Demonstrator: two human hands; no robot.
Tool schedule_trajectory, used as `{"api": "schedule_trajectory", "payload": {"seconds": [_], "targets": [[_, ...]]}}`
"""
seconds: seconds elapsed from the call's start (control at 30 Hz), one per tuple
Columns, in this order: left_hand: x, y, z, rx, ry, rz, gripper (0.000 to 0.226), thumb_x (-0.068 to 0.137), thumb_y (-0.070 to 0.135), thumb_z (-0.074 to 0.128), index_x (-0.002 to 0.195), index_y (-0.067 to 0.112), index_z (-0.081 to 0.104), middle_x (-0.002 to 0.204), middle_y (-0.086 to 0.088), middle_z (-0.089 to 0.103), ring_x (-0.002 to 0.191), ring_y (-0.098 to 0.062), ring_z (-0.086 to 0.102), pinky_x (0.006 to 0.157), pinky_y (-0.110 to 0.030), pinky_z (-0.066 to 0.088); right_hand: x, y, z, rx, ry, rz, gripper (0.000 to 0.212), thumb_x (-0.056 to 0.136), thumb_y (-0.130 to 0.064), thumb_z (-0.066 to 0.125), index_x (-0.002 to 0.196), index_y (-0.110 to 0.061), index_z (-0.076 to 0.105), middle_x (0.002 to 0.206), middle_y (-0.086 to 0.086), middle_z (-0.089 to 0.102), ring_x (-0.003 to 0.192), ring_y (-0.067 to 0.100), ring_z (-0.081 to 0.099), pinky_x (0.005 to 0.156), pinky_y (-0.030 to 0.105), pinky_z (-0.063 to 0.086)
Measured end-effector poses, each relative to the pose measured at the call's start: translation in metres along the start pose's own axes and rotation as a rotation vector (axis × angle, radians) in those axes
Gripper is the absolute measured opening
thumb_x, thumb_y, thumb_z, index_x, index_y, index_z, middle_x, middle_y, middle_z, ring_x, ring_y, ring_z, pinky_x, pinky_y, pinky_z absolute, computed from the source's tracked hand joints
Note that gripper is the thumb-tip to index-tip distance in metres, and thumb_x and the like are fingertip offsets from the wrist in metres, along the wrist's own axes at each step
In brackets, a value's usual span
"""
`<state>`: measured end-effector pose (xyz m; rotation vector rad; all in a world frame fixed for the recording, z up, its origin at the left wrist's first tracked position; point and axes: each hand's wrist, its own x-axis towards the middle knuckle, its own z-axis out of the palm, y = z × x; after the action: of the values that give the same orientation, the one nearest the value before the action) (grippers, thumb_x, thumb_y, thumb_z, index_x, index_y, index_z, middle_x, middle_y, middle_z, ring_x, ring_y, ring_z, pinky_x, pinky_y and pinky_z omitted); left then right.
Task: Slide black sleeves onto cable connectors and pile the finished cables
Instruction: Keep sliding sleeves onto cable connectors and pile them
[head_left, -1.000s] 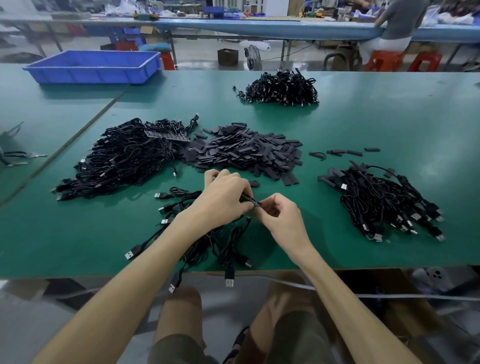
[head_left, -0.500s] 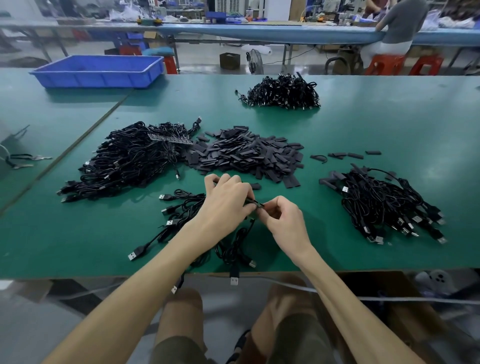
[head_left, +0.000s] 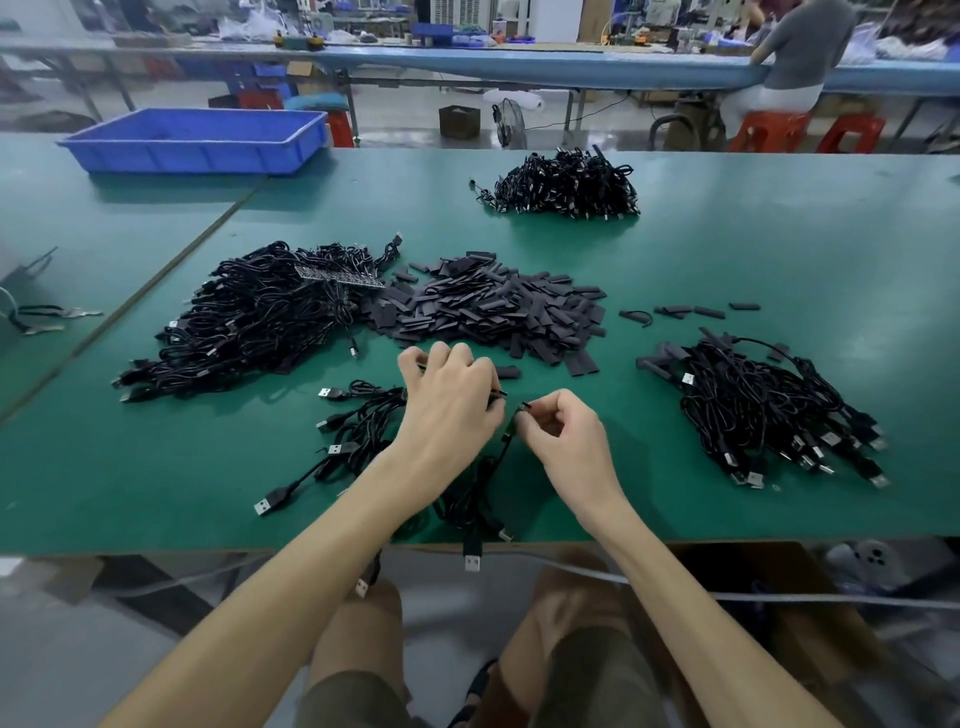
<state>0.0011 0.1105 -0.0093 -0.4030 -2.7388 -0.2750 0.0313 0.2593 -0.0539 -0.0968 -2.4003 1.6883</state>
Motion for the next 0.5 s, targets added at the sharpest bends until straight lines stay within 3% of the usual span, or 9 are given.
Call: {"api": "schedule_trajectory", "payload": {"seconds": [0.13,0.27,0.37,0.43,0.5], "targets": [[0.003,-0.020,0.000,0.034,-0.031,-0.026,0.045,0.086,0.061,0.065,0.109,0.023,0.058,0.114,0.002,0.049,0.118,-0.025,0.038,0.107,-0.046,0.017,0.001,-0.003,-0.004,0.237,0.044,0.061,0.006,0.102,-0.016,0.062,0.100,-0.011,0.061,0.090,-0.001,0.075,0.078,0.008,0.069,0.072,0.028,0.054],[0.008,-0.043,0.002,0.122,-0.043,-0.084,0.039,0.086,0.042,0.068,0.109,0.012,0.058,0.127,-0.006,0.043,0.127,-0.029,0.032,0.117,-0.053,0.015,0.000,-0.009,-0.006,0.537,0.056,0.095,0.006,0.111,-0.009,0.039,0.111,-0.007,0.045,0.091,0.011,0.080,0.085,0.027,0.078,0.069,0.027,0.060],[0.010,-0.059,0.005,0.184,-0.109,-0.111,0.026,0.090,0.020,0.063,0.113,0.009,0.059,0.132,-0.011,0.044,0.134,-0.032,0.031,0.121,-0.059,0.001,0.001,-0.007,-0.007,0.563,0.117,0.114,0.008,0.112,-0.011,0.040,0.112,-0.008,0.047,0.080,0.008,0.075,0.076,0.023,0.075,0.068,0.025,0.058],[0.012,-0.063,0.010,0.199,-0.124,-0.046,0.031,0.090,0.006,0.059,0.120,0.010,0.059,0.134,-0.010,0.048,0.135,-0.031,0.033,0.122,-0.059,-0.002,0.003,-0.004,-0.007,0.544,0.147,0.117,0.012,0.112,-0.014,0.042,0.113,-0.009,0.052,0.078,0.006,0.069,0.069,0.017,0.070,0.067,0.023,0.055],[0.017,-0.059,0.013,0.154,-0.118,0.048,0.035,0.095,0.010,0.059,0.130,0.014,0.059,0.136,-0.007,0.051,0.135,-0.029,0.039,0.123,-0.054,0.002,0.003,-0.001,-0.006,0.505,0.158,0.107,0.017,0.112,-0.016,0.042,0.112,-0.010,0.057,0.077,0.003,0.065,0.066,0.013,0.065,0.066,0.021,0.054]]}}
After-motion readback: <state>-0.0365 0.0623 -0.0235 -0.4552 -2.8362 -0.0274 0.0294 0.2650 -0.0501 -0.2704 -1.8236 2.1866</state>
